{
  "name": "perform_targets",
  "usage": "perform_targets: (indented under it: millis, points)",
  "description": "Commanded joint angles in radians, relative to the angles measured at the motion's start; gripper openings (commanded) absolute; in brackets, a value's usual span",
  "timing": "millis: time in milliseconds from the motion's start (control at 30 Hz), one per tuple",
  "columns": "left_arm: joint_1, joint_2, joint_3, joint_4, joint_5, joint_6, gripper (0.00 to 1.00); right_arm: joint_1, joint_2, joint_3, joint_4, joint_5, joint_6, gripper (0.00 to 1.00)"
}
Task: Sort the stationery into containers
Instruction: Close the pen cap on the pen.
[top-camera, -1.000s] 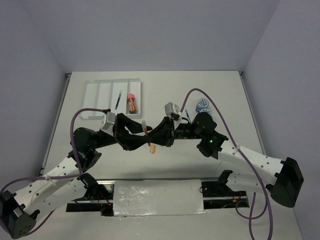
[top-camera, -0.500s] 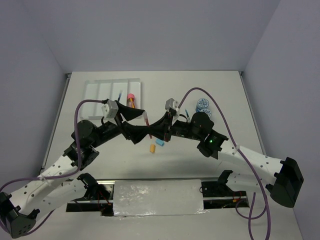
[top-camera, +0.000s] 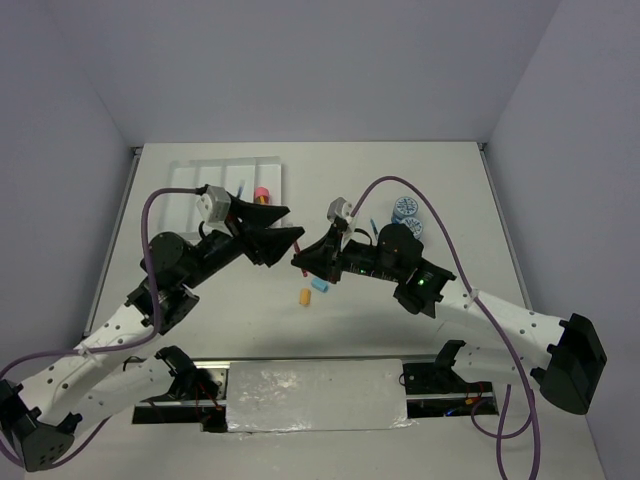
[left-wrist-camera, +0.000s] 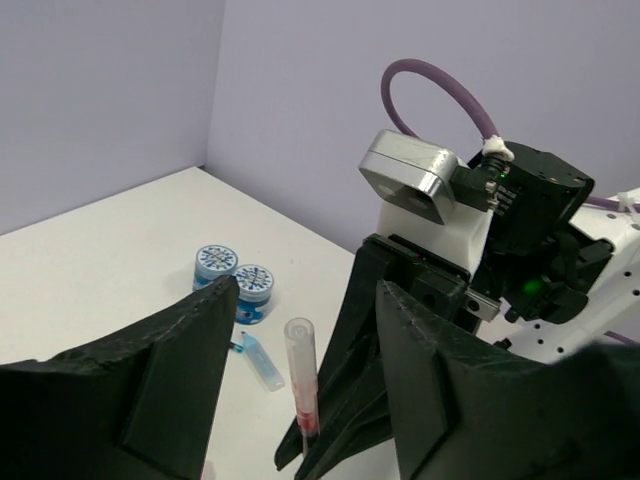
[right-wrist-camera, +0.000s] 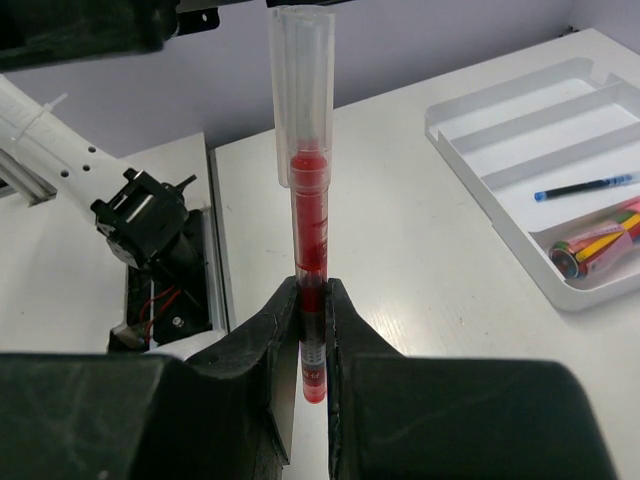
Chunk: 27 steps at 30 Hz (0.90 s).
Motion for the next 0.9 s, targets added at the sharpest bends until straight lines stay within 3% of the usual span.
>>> perform_targets:
  millis: [0,233,333,567,733,867]
  points:
    - [-0.002,0.009,0.052,0.038,-0.034,-0.018,0.68,-0.002,0.005,0.051,0.006,0.007,-0.016,0.00]
    - [-0.002,0.026,0.050,0.002,-0.035,-0.026,0.56,-0.002,0.000,0.058,0.002,0.013,-0.015,0.00]
    - [-0.002,0.027,0.046,-0.006,-0.031,-0.027,0.41,-0.001,0.005,0.064,-0.001,0.013,-0.013,0.00]
    - [-0.002,0.032,0.031,-0.008,0.000,-0.037,0.33,-0.002,0.012,0.090,-0.006,0.018,-0.007,0.00]
    - [-0.002,0.041,0.033,-0.018,0.017,-0.043,0.01,-0.004,0.017,0.112,-0.003,0.007,0.001,0.00]
    - [-0.002,0.047,0.033,-0.037,0.047,-0.044,0.00,-0.007,0.014,0.133,0.012,0.010,0.028,0.00]
